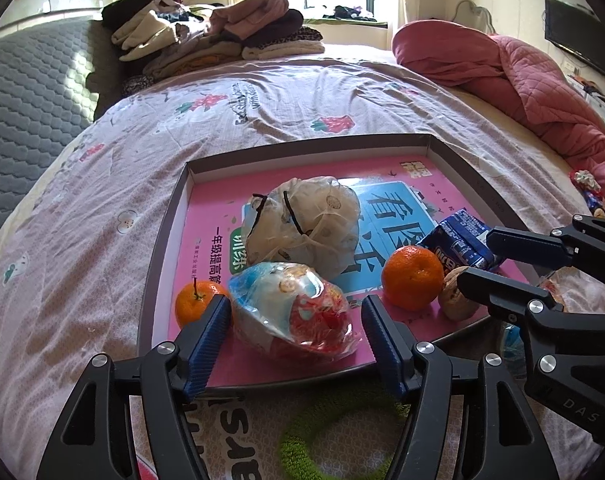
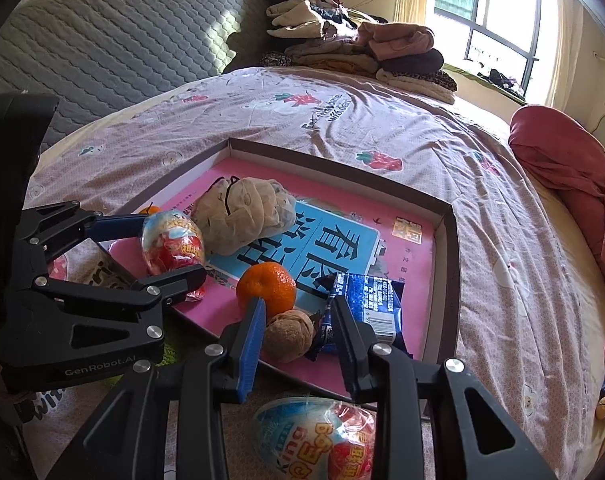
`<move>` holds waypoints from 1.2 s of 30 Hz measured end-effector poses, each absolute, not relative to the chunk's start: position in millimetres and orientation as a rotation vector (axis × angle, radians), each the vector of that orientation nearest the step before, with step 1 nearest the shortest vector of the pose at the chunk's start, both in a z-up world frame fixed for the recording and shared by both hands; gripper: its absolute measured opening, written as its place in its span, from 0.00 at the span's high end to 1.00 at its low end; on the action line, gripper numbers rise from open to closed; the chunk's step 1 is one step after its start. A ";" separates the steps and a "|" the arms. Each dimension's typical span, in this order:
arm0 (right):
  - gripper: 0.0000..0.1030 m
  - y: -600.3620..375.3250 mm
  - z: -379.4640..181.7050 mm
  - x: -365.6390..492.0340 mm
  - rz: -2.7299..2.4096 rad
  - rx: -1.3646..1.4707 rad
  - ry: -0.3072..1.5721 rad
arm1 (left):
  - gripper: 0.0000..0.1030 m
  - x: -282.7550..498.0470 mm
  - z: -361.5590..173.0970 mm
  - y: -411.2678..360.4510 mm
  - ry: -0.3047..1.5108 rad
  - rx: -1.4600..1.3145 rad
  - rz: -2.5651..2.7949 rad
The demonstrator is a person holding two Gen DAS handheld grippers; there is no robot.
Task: Organize objects
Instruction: 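Lower and open the left tool to drop the egg packet while the right tool releases the walnut, then withdraw both open tools back from the pink tray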
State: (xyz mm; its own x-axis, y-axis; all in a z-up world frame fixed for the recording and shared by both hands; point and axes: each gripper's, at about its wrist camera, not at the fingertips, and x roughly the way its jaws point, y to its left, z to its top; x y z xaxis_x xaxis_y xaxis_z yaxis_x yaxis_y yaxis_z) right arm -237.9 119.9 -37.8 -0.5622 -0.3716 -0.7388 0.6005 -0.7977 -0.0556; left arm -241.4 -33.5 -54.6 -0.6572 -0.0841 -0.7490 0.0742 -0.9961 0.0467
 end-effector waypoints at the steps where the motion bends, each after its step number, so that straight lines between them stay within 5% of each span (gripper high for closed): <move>1: 0.67 120.6 -36.5 -237.7 -2.338 1.003 0.404 | 0.33 -240.9 -52.6 -33.1 -0.020 1.255 -2.783; 11: 0.67 128.5 -21.4 -235.6 -2.363 0.975 0.353 | 0.32 -233.1 -30.9 -29.6 -0.019 1.214 -2.792; 19: 0.52 137.2 -3.6 -229.0 -2.392 0.925 0.319 | 0.29 -221.1 -7.6 -24.5 -0.024 1.164 -2.808; 36: 0.42 171.2 29.2 -198.0 -2.446 0.841 0.228 | 0.28 -176.9 28.1 -16.6 -0.020 1.071 -2.848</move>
